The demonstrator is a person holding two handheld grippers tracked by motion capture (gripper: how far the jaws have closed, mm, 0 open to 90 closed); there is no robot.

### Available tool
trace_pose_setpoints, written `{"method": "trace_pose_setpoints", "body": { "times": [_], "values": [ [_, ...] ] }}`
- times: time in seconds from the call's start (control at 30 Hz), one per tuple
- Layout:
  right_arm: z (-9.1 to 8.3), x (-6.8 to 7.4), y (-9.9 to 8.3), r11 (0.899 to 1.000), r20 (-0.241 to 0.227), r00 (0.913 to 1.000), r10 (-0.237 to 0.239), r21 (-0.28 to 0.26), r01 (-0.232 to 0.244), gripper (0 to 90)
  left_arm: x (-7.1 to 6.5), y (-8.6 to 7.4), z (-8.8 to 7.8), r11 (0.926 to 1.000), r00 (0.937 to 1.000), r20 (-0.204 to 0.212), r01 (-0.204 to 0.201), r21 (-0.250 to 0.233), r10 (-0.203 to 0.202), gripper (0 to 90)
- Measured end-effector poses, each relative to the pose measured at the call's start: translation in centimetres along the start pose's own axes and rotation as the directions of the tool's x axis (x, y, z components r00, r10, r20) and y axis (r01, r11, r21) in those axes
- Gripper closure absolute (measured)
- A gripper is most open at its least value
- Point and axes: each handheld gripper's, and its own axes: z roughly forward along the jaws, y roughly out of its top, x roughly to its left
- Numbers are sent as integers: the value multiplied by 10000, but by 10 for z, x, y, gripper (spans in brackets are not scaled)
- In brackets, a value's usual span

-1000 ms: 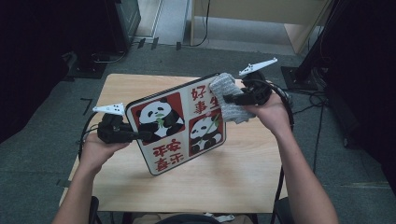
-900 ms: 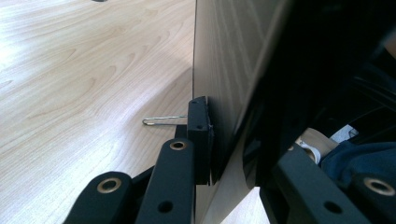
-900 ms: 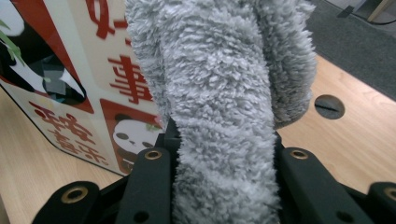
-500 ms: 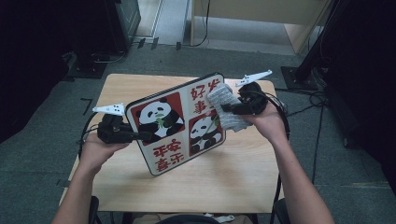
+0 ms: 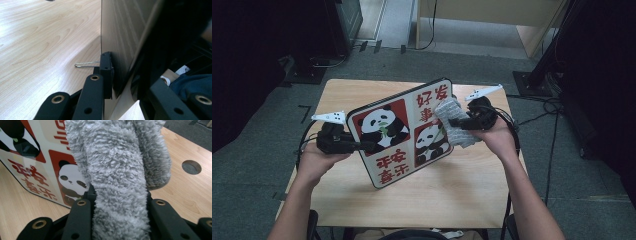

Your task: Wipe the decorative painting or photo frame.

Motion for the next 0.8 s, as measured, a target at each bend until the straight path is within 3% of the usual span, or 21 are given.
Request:
{"method": "trace_pose_setpoints", "body": {
  "times": [0.8],
  "values": [
    [22, 0, -41, 9999, 140, 9998, 129, 9, -129, 669, 1, 0, 0, 10000, 10000, 67, -45, -16, 46, 784]
  ]
}}
